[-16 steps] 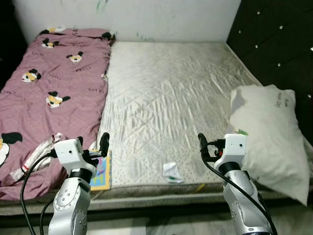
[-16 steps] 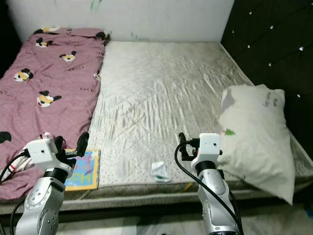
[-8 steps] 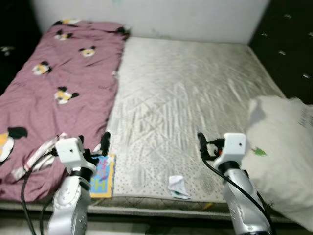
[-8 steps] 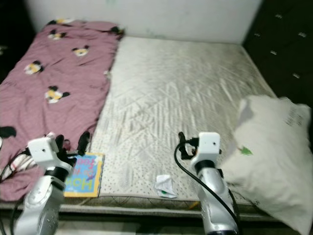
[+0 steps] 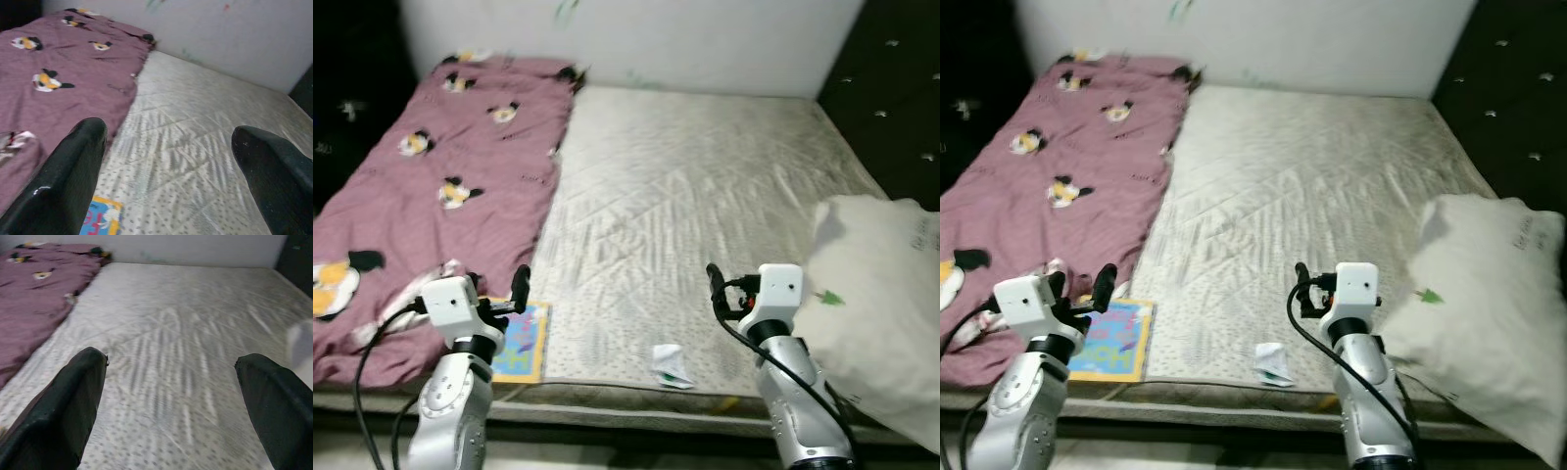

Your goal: Clean up the room

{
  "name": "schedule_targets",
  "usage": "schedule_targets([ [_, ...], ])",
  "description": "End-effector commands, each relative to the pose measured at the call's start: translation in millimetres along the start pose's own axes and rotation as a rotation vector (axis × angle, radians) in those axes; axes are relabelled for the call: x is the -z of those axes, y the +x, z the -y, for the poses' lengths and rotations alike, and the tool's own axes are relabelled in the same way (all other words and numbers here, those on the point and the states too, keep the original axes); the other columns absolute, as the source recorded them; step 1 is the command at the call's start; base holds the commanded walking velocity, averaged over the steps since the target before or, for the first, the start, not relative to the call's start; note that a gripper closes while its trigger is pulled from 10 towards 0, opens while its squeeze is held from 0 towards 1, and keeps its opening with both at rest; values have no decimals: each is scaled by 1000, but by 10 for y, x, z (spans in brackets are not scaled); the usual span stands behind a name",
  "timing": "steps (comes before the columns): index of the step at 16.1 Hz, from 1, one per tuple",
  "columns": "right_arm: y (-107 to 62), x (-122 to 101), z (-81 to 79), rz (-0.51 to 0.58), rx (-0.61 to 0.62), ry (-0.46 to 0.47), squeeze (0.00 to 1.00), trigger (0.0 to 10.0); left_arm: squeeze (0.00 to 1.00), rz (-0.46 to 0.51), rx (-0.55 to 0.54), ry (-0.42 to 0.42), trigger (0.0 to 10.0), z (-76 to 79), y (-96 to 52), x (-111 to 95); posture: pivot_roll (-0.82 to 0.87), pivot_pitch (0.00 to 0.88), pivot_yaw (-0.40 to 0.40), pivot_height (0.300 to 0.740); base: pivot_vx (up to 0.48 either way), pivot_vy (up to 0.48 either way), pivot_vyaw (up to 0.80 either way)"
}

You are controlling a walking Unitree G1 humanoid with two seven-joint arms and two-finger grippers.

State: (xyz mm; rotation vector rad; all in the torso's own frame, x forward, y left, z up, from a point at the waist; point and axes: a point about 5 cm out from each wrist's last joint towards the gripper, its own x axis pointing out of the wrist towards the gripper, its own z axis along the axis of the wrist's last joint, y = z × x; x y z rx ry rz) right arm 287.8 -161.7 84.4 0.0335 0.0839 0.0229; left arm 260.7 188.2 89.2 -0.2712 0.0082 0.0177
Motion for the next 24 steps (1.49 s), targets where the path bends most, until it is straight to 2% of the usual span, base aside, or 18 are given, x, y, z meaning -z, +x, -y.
schedule_targets([
  [1, 33, 4, 40, 2, 21, -8, 0, 10000, 0, -3, -8, -24, 10000, -27, 8, -38, 13, 42, -22, 740, 0, 0, -444],
  [3, 92, -66, 22, 26, 34, -14, 0, 10000, 0, 40, -38, 21, 10000, -63, 21, -116, 17, 50, -24, 740, 0, 0, 0],
  [5, 128, -128, 1, 52, 37, 25, 0, 10000, 0, 52, -85, 53, 10000, -80, -7, -93, 15, 51, -16, 740, 0, 0, 0],
  [7, 125, -141, -11, 62, 27, 40, 0, 10000, 0, 32, -59, 55, 10000, 18, -53, -30, 14, 55, -2, 740, 0, 0, 0],
  [8, 106, -134, -16, 60, 21, 35, 0, 10000, 0, 22, -40, 44, 10000, 75, -78, -5, 14, 65, -7, 740, 0, 0, 0],
  [10, 27, -240, -60, 76, -3, 65, 0, 10000, 0, 22, -51, 40, 10000, 63, -122, 6, -30, 88, -9, 740, 0, 0, 0],
  [12, -54, -277, -91, 120, -49, 2, 0, 10000, 0, 12, -71, 74, 10000, 51, -120, 30, -37, 99, -8, 740, 0, 0, 0],
  [14, -68, -116, -17, 79, -8, -11, 0, 10000, 0, -4, -64, 42, 10000, 59, -122, 83, -18, 96, -8, 740, 0, 0, 0],
  [17, -13, -63, -131, 81, -63, -78, 0, 10000, 0, -7, -46, 23, 10000, 43, -98, 125, -2, 79, -34, 740, 0, 0, 0],
  [20, -48, 15, -38, 50, -27, -97, 0, 10000, 0, -40, -74, -28, 10000, -55, -139, 236, 14, 95, -48, 740, 0, 0, 0],
  [24, -77, 134, -17, 17, -19, -94, 0, 10000, 0, -29, -36, 28, 10000, -25, -137, 205, 22, 113, -41, 735, 0, 0, 0],
])
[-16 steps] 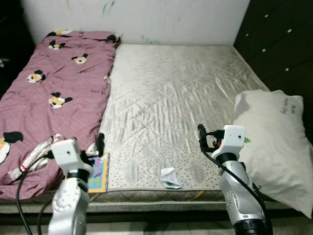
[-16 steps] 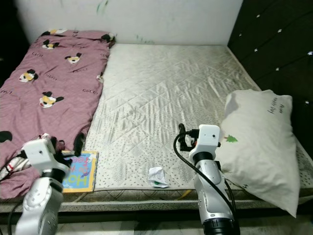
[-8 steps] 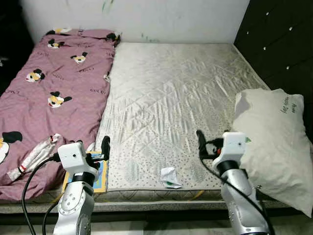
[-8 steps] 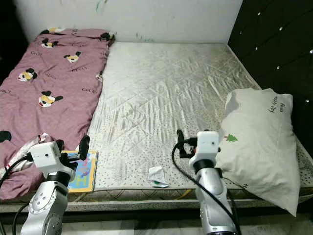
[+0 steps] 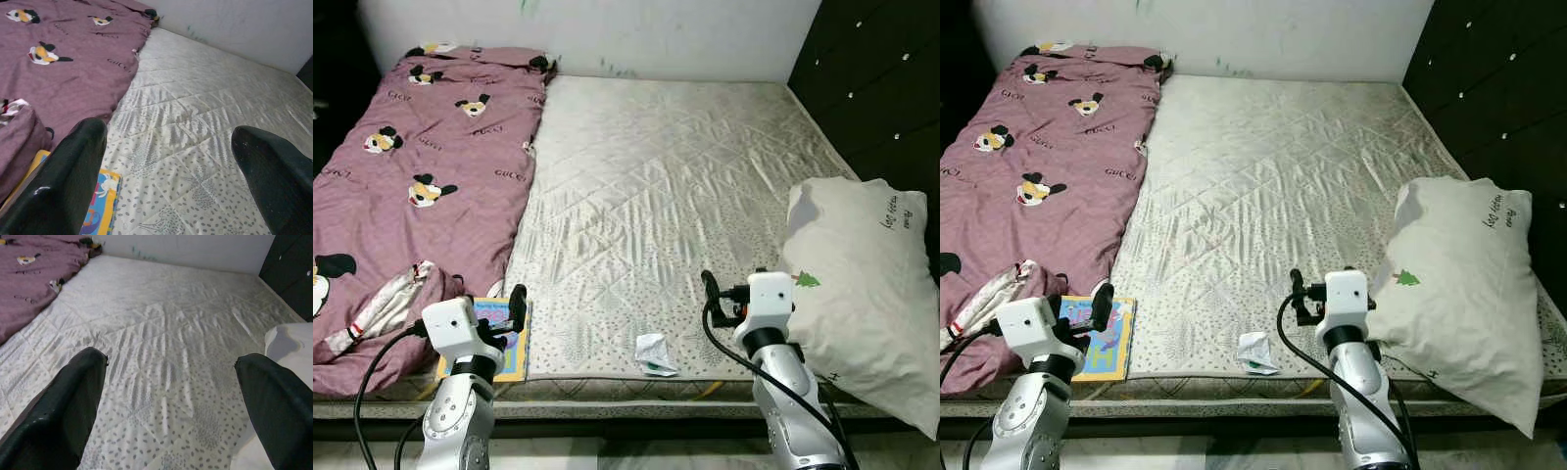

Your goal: Clean up the room

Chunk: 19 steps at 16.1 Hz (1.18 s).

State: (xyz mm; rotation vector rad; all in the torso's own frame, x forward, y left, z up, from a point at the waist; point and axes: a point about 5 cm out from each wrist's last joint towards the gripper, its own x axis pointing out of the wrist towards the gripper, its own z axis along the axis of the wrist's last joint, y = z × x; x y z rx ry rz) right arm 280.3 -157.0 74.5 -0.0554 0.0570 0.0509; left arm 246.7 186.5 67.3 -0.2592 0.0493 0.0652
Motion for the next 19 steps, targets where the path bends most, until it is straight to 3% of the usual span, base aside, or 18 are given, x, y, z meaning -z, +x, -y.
schedule_targets([
  [1, -22, 33, 34, -10, 6, -5, 0, 10000, 0, 10, 14, 26, 10000, 15, 2, -21, 14, 114, -39, 720, 0, 0, 0],
  [6, 10, 59, 43, -23, 1, -3, 0, 10000, 0, 92, -52, 138, 10000, 12, 115, -143, 4, 105, -43, 655, 0, 0, 0],
  [9, 34, 52, 41, -21, -3, -1, 0, 10000, 0, 105, -49, 141, 10000, 28, 136, -154, 0, 105, -42, 610, 0, 0, 0],
  [15, 77, 36, 18, -15, -21, -4, 0, 10000, 0, 123, -86, 191, 10000, 40, 167, -175, -2, 102, -46, 606, 0, 0, 0],
  [18, 83, 40, 4, -17, -30, 0, 0, 10000, 0, 103, -53, 103, 10000, 15, 166, -152, 0, 106, -45, 606, 0, 0, 0],
  [19, 82, 44, 0, -19, -30, 2, 0, 10000, 0, 100, -52, 125, 10000, 29, 162, -145, 0, 108, -43, 596, 0, 0, 0],
])
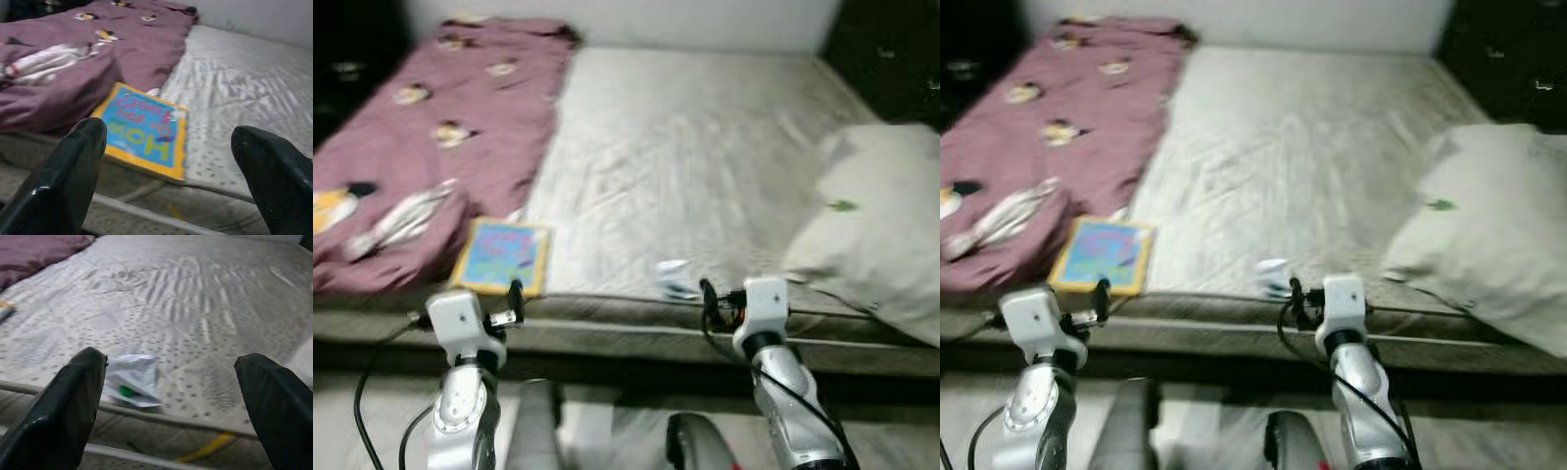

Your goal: Clean up the room

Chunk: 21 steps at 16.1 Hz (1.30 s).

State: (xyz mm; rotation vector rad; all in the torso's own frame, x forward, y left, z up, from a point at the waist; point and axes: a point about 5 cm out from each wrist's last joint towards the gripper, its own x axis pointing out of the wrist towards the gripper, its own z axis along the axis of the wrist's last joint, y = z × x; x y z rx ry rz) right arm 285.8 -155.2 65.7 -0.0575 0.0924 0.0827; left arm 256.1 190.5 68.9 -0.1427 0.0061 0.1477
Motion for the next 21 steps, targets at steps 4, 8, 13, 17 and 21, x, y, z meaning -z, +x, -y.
schedule_targets([
  [4, 20, -36, 1, 15, -3, 16, 0, 10000, 0, 41, 51, 9, 10000, 72, 69, -119, -1, 122, -37, 566, 0, 0, 0],
  [8, 23, -45, 4, 16, -6, 11, 0, 10000, 0, 42, 76, -3, 10000, 96, 72, -120, -6, 131, -41, 566, 0, 0, 0],
  [13, 36, -48, -3, 16, -13, 1, 0, 10000, 0, 39, 84, -4, 10000, 109, 77, -116, -5, 130, -42, 566, 0, 0, 0],
  [17, 42, -54, -24, 21, -26, -18, 0, 10000, 0, 38, 95, 3, 10000, 129, 88, -112, -4, 125, -40, 566, 267, 0, 200],
  [21, 45, -45, -29, 20, -29, -17, 0, 10000, 0, 35, 113, 7, 10000, 158, 83, -98, 0, 114, -39, 566, 306, 0, 600],
])
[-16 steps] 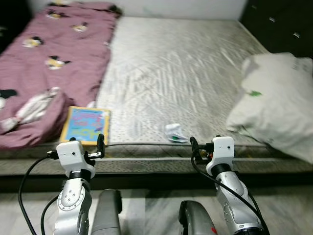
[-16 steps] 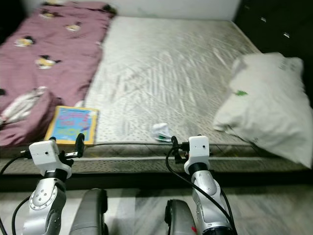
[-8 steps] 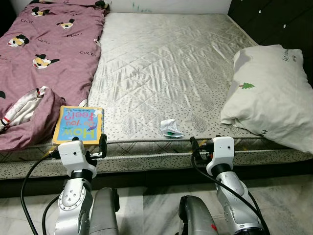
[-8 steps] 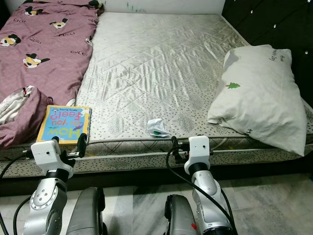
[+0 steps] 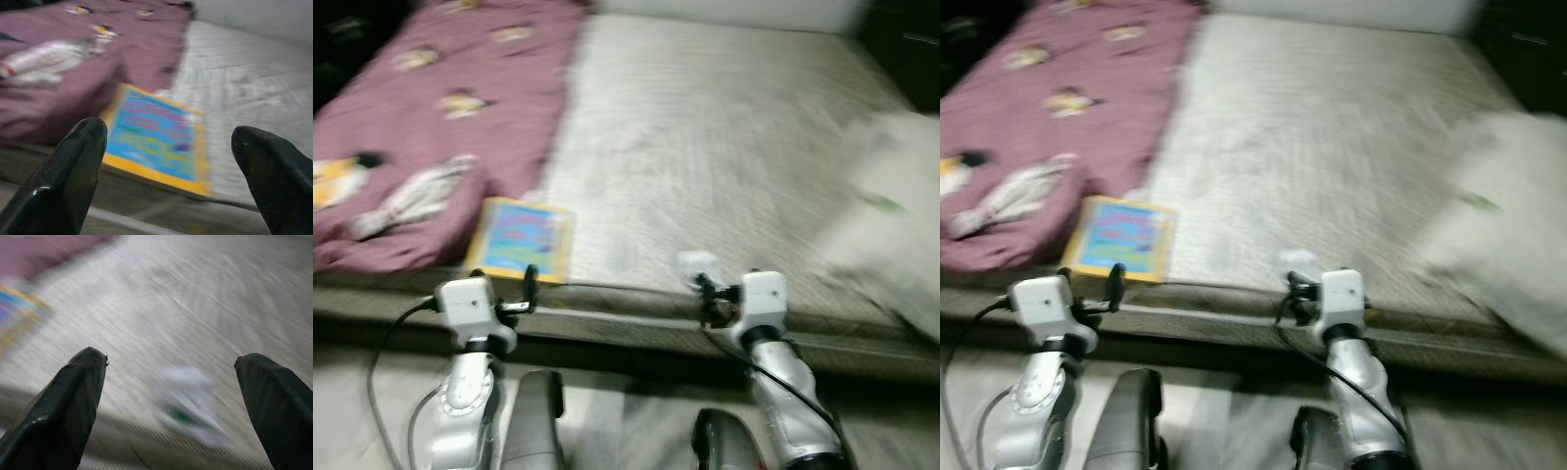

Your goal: Clean up the room

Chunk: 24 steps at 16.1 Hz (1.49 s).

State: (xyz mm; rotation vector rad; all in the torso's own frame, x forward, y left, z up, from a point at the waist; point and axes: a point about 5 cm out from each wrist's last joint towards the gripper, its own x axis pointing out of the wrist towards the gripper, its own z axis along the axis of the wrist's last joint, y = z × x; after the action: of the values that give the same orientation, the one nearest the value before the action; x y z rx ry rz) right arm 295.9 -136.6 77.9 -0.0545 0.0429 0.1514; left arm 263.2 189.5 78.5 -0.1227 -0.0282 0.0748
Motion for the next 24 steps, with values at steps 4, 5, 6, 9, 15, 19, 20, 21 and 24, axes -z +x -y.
schedule_targets([
  [4, -75, 108, 143, -38, 39, -3, 0, 10000, 0, 0, 40, -7, 10000, 124, 21, 3, 2, 112, -38, 566, 309, 0, 0],
  [5, -77, 110, 144, -39, 38, -3, 0, 10000, 0, -2, 42, -8, 10000, 129, 21, 6, 1, 111, -38, 566, 251, 0, 0],
  [6, -74, 112, 143, -40, 38, -2, 0, 10000, 0, -7, 46, -17, 10000, 138, 24, 15, 1, 111, -38, 566, 0, 0, 0],
  [9, -70, 109, 152, -39, 37, -4, 0, 10000, 0, -13, 44, -24, 10000, 149, 29, 23, 0, 114, -41, 566, 0, 0, 0],
  [15, -56, 121, 144, -51, 23, 3, 0, 10000, 0, -24, 32, -30, 10000, 137, 39, 37, 0, 120, -45, 521, 0, 0, 0],
  [19, -40, 208, 127, -148, -6, -16, 0, 10000, 0, -7, 23, -28, 10000, 118, -28, -36, 56, 134, -48, 506, 0, 0, 0],
  [20, -3, 149, 123, -127, 13, -61, 0, 10000, 0, 14, 37, -11, 10000, 98, -103, -90, 70, 147, -48, 506, 0, 0, 0],
  [21, 106, 70, 90, -120, 28, -102, 0, 10000, 0, 18, 55, 20, 10000, 55, -239, -107, 92, 169, -52, 506, 0, 0, 0],
  [24, 254, -63, -67, -92, -78, -25, 0, 10000, 0, -26, 23, 6, 10000, -27, -404, -94, 128, 210, -59, 506, 0, 0, 0],
])
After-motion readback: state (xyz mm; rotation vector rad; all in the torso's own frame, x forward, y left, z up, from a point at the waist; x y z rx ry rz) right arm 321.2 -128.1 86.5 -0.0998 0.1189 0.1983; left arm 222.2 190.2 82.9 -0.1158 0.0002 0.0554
